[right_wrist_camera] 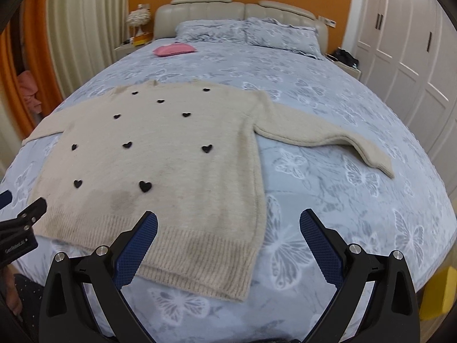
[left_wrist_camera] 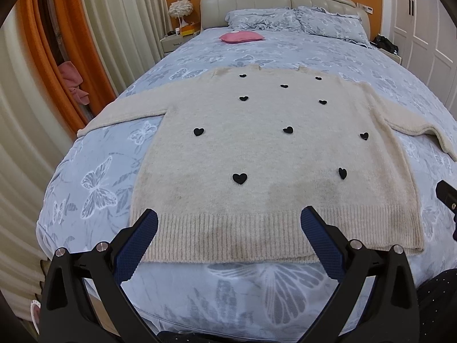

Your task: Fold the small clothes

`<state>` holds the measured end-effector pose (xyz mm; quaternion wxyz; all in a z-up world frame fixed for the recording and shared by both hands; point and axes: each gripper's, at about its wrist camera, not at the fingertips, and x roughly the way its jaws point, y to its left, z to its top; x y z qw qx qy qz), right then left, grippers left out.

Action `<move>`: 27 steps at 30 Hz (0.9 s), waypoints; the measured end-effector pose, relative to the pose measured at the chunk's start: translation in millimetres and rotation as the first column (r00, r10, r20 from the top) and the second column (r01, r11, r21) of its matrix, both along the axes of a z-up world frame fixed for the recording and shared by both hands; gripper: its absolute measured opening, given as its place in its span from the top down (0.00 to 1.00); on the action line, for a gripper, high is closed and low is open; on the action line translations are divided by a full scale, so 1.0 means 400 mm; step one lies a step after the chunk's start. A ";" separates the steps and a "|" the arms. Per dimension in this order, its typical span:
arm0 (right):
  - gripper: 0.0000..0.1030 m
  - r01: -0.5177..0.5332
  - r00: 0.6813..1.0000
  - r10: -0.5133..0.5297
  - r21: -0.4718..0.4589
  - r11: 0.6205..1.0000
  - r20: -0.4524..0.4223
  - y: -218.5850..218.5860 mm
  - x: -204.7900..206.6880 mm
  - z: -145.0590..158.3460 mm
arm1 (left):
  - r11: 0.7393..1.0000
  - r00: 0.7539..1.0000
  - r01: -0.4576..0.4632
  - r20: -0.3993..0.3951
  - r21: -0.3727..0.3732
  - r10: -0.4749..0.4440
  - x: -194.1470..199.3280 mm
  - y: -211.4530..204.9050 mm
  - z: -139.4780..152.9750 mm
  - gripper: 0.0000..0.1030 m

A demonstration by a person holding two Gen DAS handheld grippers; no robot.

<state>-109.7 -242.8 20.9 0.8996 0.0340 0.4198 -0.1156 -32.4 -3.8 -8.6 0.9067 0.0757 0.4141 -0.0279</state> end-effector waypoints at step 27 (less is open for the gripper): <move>0.05 -0.059 0.998 0.056 0.111 0.992 0.029 -0.002 -0.011 -0.001 | 1.000 1.000 0.005 0.005 -0.007 -0.005 -0.014 0.000 0.002 0.05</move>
